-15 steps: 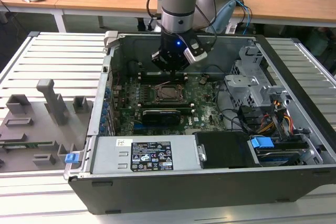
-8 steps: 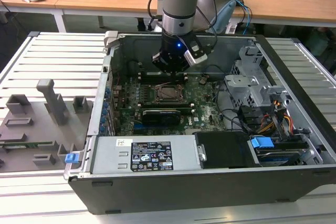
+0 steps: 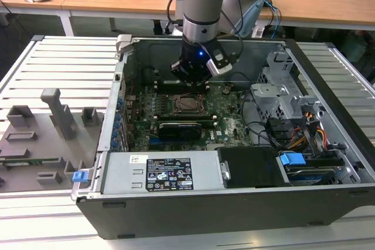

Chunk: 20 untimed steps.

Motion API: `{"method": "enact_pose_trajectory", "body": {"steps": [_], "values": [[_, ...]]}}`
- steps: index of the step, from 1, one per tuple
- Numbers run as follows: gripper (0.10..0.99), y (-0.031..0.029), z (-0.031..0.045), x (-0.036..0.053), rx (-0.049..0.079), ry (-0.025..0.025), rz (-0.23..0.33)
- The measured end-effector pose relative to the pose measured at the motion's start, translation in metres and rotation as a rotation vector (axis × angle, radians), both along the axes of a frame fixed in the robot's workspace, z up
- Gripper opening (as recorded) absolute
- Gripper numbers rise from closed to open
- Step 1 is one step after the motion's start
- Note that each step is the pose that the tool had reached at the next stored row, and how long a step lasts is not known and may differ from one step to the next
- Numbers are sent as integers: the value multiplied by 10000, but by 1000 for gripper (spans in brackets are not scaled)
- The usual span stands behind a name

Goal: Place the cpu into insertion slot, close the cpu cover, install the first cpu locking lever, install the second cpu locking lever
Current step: 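Install the first cpu locking lever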

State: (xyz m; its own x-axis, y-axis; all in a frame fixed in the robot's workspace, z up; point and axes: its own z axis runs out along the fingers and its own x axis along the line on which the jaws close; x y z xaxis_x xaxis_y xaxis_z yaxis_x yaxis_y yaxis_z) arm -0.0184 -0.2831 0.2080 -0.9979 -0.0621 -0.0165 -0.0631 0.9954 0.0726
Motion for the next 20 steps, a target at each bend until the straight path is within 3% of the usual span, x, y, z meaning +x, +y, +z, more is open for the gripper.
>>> {"method": "enact_pose_trajectory", "body": {"steps": [20], "values": [[106,-1,-40,7,-44,3,2]]}}
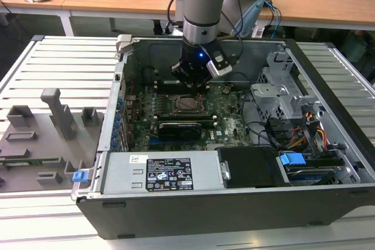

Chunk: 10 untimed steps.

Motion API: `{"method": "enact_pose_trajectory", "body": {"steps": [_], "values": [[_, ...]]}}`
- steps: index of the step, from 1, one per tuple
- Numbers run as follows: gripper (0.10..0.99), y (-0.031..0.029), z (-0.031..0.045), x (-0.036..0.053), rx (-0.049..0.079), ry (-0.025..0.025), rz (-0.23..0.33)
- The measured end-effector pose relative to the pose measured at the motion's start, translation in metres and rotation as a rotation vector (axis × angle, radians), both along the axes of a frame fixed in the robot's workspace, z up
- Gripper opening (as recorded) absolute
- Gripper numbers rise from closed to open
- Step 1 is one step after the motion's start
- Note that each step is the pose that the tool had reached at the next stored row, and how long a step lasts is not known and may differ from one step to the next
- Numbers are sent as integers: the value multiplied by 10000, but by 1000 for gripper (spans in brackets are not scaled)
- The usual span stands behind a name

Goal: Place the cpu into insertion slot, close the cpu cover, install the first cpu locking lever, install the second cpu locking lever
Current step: 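Install the first cpu locking lever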

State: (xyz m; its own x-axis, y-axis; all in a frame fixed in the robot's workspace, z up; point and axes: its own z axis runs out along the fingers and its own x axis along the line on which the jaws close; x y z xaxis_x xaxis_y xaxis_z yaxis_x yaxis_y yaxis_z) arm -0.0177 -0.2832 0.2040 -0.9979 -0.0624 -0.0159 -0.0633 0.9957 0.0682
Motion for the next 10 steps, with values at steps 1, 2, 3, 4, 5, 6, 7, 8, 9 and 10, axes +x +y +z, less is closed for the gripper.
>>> {"method": "enact_pose_trajectory", "body": {"steps": [1,2,3,4,5,6,7,8,9,10], "values": [[106,1,-5,1,-4,-5,0],[106,1,-8,1,-15,-3,0],[106,0,-8,0,-21,-2,-1],[106,0,-8,0,-22,-2,-1],[106,0,-8,0,-21,-2,-1],[106,1,-7,0,-20,-2,-1],[106,0,2,0,-21,-3,-1],[106,1,6,1,-18,-4,-1],[106,1,6,1,-16,-5,-1],[106,1,7,0,-16,-5,-2]]}}
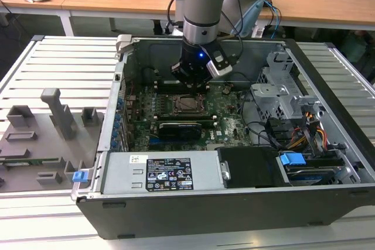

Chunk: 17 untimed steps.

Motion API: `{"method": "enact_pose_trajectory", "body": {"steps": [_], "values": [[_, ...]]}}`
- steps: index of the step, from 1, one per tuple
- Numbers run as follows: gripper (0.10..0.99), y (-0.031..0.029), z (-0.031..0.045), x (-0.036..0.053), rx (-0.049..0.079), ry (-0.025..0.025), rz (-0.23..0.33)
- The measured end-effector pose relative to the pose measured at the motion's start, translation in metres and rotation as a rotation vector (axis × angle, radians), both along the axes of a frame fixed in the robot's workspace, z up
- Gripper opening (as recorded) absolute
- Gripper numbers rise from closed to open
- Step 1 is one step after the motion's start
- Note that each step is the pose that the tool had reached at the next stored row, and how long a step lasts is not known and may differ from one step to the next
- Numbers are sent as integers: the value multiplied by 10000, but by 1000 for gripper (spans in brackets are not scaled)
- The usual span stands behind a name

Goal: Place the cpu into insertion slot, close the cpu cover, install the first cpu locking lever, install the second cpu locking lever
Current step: 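Install the first cpu locking lever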

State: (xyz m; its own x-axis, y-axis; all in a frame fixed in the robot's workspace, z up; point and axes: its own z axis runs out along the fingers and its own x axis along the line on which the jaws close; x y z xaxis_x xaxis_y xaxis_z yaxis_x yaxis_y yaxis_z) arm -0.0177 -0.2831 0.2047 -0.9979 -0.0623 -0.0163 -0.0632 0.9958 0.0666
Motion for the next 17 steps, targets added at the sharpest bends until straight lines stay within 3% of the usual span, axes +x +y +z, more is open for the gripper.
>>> {"method": "enact_pose_trajectory", "body": {"steps": [11,17], "values": [[106,-1,4,0,-15,2,0],[106,-1,-14,0,-129,2,0]]}}
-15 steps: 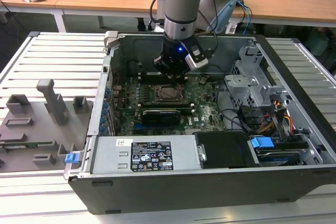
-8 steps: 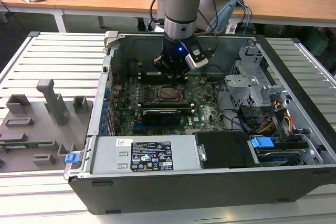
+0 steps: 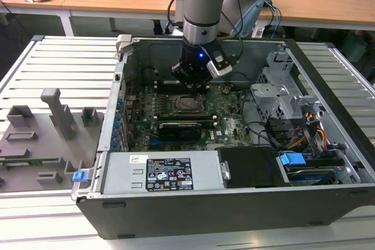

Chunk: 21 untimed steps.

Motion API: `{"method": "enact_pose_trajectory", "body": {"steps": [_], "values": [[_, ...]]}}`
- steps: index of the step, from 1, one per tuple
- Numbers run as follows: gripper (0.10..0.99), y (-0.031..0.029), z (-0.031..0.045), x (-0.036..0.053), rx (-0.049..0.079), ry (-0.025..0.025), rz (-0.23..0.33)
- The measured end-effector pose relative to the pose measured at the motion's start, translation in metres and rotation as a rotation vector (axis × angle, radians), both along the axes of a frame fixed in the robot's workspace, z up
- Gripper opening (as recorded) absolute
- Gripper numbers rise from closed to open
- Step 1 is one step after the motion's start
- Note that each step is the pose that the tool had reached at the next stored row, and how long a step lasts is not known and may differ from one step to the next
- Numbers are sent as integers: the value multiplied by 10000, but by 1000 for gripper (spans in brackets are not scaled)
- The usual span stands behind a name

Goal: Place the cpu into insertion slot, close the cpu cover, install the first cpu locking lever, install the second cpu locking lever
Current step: 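Install the first cpu locking lever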

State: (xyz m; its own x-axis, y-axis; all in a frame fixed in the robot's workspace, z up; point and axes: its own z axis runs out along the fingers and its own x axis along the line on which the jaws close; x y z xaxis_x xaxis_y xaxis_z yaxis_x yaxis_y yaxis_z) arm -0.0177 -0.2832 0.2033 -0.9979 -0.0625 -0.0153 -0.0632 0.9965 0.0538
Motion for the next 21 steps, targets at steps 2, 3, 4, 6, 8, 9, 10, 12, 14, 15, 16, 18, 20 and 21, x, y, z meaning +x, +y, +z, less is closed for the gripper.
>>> {"method": "enact_pose_trajectory", "body": {"steps": [2,3,4,6,8,9,10,12,14,15,16,18,20,21], "values": [[106,0,0,0,-25,0,1],[106,0,14,0,-25,0,0],[106,0,21,0,-23,0,1],[106,1,22,0,-44,-2,-1],[106,0,21,1,-170,0,1],[106,0,18,1,-243,-1,0],[106,0,16,1,-284,0,0],[106,0,10,3,-348,1,3],[106,0,4,3,-380,2,1],[106,0,1,3,-386,4,1],[106,1,-3,4,-387,3,0],[106,2,-19,8,-387,7,-1],[106,2,-34,10,-370,5,1],[106,1,-32,10,-335,8,2]]}}
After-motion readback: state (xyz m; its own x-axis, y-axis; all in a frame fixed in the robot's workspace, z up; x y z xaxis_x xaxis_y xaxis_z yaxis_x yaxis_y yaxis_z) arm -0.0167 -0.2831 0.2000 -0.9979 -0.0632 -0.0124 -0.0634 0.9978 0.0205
